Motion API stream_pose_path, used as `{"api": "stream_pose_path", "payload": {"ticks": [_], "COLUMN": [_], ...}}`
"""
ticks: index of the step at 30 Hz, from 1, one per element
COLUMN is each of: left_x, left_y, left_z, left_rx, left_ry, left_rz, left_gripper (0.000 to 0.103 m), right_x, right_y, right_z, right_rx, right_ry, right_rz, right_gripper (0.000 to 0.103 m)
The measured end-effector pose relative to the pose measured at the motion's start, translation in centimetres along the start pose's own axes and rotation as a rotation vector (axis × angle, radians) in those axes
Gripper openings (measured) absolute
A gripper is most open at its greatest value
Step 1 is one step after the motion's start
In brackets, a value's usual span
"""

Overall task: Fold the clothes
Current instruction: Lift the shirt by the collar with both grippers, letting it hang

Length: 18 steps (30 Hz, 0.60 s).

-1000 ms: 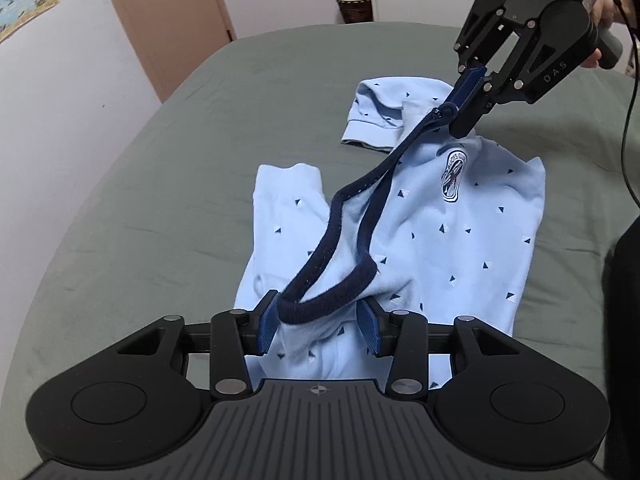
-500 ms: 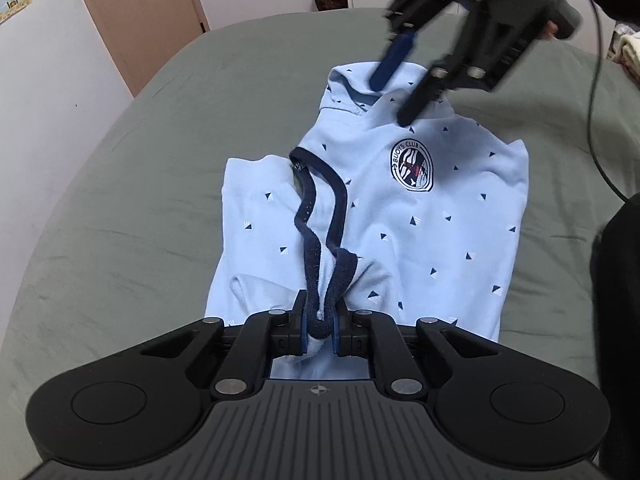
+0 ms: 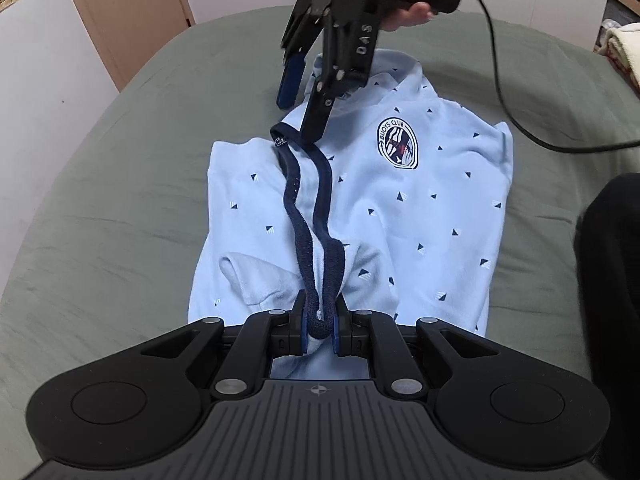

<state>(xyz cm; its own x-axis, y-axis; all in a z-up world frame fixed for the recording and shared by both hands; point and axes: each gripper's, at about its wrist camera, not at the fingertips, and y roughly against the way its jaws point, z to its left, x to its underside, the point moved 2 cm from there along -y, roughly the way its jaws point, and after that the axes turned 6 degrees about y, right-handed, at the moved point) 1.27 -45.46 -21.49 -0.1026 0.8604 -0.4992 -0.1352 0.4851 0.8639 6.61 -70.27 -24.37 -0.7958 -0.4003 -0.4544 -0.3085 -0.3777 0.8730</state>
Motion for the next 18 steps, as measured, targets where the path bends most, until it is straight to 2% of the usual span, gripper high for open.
{"api": "stream_pose_path", "payload": {"ticks": [3, 5, 6, 7, 9, 11, 15, 18], "left_x": [0.1, 0.1, 0.1, 0.1, 0.1, 0.0, -0.4, -1.3], "left_y": [0.1, 0.1, 0.1, 0.1, 0.2, 0.2, 0.4, -0.1], "left_z": [0.3, 0.3, 0.3, 0.3, 0.3, 0.3, 0.4, -0.2], "left_rx": [0.005, 0.005, 0.004, 0.002, -0.007, -0.018, -0.043, -0.072], "left_ry": [0.015, 0.016, 0.015, 0.014, 0.015, 0.024, 0.056, 0.031], "left_rz": [-0.005, -0.005, -0.005, -0.004, -0.006, -0.008, -0.023, -0.028], "left_gripper": [0.010, 0.010, 0.010, 0.010, 0.010, 0.011, 0.012, 0.016], "right_x": [0.1, 0.4, 0.6, 0.7, 1.2, 1.7, 1.9, 1.9], "right_y": [-0.9, -0.9, -0.8, -0.6, -0.2, 0.9, 5.9, 8.9], "right_z": [0.0, 0.3, 0.5, 0.6, 1.0, 1.8, 3.4, 4.3], "right_rx": [-0.016, -0.019, -0.028, -0.037, -0.056, -0.019, 0.037, 0.056], "right_ry": [-0.007, 0.007, 0.009, 0.007, -0.013, -0.011, -0.027, -0.028], "right_rz": [0.023, 0.023, 0.026, 0.031, 0.051, 0.032, -0.117, -0.172], "right_gripper": [0.072, 0.066, 0.056, 0.036, 0.008, 0.008, 0.007, 0.007]}}
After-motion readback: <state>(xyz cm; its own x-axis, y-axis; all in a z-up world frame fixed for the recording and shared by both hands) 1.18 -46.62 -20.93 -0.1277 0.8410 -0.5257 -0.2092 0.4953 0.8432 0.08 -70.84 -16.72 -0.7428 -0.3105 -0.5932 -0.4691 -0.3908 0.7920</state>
